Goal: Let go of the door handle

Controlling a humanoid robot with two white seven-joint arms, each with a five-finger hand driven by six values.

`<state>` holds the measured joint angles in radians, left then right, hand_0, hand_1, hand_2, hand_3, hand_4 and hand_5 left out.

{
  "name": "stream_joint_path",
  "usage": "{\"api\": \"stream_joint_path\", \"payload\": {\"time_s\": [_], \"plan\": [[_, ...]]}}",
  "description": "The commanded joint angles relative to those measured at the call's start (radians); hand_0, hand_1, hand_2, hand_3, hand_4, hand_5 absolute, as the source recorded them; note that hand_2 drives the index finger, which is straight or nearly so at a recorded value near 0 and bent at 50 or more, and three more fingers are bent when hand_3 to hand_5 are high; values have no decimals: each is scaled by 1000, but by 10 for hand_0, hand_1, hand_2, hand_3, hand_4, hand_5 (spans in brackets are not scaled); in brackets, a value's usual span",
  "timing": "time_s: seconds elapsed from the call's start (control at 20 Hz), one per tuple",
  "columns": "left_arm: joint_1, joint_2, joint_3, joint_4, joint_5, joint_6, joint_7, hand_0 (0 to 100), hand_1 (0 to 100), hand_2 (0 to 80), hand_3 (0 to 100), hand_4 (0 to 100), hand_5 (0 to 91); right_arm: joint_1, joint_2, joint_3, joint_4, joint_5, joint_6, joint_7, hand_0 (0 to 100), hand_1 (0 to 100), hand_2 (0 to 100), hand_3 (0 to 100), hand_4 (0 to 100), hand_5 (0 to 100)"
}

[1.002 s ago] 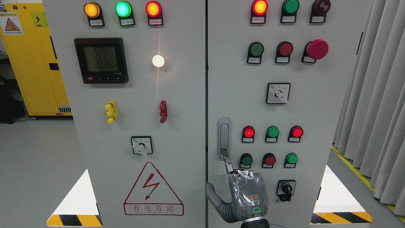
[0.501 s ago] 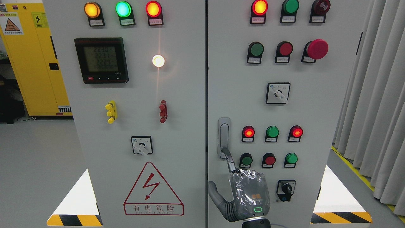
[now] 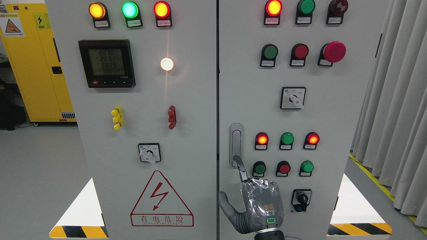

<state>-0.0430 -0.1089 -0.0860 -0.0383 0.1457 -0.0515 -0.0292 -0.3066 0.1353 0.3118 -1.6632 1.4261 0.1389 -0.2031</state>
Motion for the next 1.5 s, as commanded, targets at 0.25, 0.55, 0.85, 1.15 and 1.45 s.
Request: {"api": "stream_joint_path", "payload": {"time_s": [0.25,0.55,0.85,1.15,1.45], "plan": [[0,0,0,0,0,1,0,120,556,0,0,0,0,3,0,3,2,1,2,7,385,346,2,1000,1000,1000],[0,0,0,0,0,1,0,120,556,0,0,0,0,6,0,3,0,1,2,17,389,346,8,1000,1000,1000],[0,0,0,0,0,1,0,120,556,0,0,0,0,7,1,4,0,1,4,18,394,347,17,1000,1000,1000],[0,0,0,0,0,1,0,120,556,0,0,0,0,15,7,3,0,1,4,18,398,348,27,1000,1000,1000],[0,0,0,0,0,1,0,120,556,0,0,0,0,23,6,1,0,1,4,19,405,350,34,1000,1000,1000]]}}
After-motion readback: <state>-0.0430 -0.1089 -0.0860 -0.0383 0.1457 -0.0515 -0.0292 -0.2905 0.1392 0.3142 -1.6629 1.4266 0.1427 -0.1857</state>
